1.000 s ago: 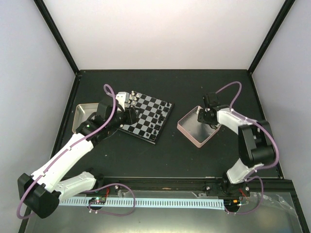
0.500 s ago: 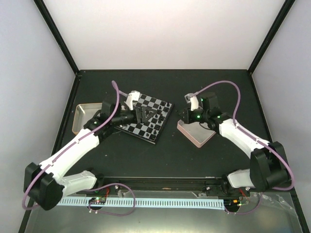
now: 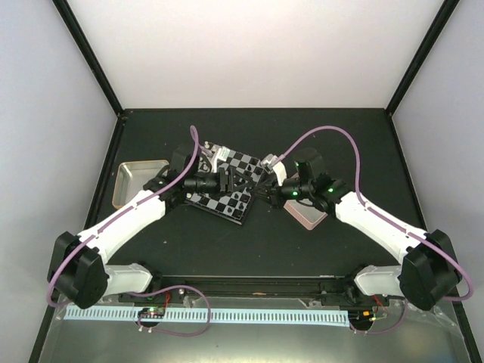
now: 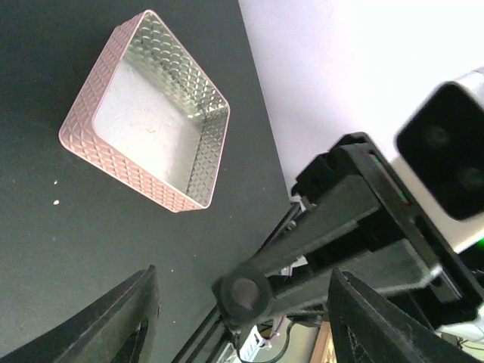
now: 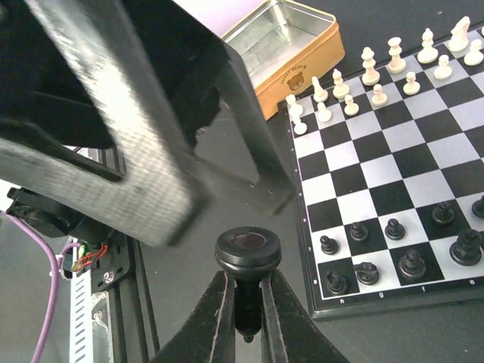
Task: Set up the chess pieces on the board
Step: Place the chess piece on the chessboard.
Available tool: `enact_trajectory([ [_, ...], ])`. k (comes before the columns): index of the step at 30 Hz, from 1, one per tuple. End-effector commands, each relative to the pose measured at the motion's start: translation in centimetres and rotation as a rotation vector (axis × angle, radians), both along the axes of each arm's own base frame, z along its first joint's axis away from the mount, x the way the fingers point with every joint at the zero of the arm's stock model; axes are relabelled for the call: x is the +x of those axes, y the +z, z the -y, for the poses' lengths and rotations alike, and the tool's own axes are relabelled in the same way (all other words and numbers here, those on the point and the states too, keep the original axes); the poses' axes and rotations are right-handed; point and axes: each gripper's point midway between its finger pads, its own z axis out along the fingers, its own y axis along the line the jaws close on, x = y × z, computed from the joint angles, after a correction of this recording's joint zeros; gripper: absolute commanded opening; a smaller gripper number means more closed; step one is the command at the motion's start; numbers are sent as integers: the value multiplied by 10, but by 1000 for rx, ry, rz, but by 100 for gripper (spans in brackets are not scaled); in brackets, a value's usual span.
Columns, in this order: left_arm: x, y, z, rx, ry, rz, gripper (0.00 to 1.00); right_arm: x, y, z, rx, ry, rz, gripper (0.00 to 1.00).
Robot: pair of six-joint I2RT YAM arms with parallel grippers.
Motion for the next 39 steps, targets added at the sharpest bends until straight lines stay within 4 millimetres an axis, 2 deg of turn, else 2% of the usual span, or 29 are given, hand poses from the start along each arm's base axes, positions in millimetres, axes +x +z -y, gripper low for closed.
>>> enact_trajectory([
  [1,-2,6,8,-20,-35,-21,60,0,13,-6,-14,26,72,7],
  [6,-5,8,10,-34,-49,-29,51,4,20,-8,-21,11,103,7],
  [16,-9,10,15,-78,-70,-56,19,5,31,-15,4,17,135,7],
  [19,-8,12,15,-89,-65,-50,13,4,35,-14,16,15,135,8],
  [21,-6,15,16,-102,-61,-47,9,2,39,-13,31,11,131,14],
  [25,-7,26,14,-141,-34,-43,9,1,54,-9,83,-41,100,31],
  [30,-2,51,7,-197,35,8,9,-5,101,1,343,-141,7,57],
  [32,1,64,5,-222,60,44,9,-2,111,11,445,-232,-65,65],
  [36,1,89,0,-297,97,91,9,13,116,38,629,-459,-249,73],
  [39,-1,108,-5,-369,115,128,9,16,122,43,724,-495,-350,74],
])
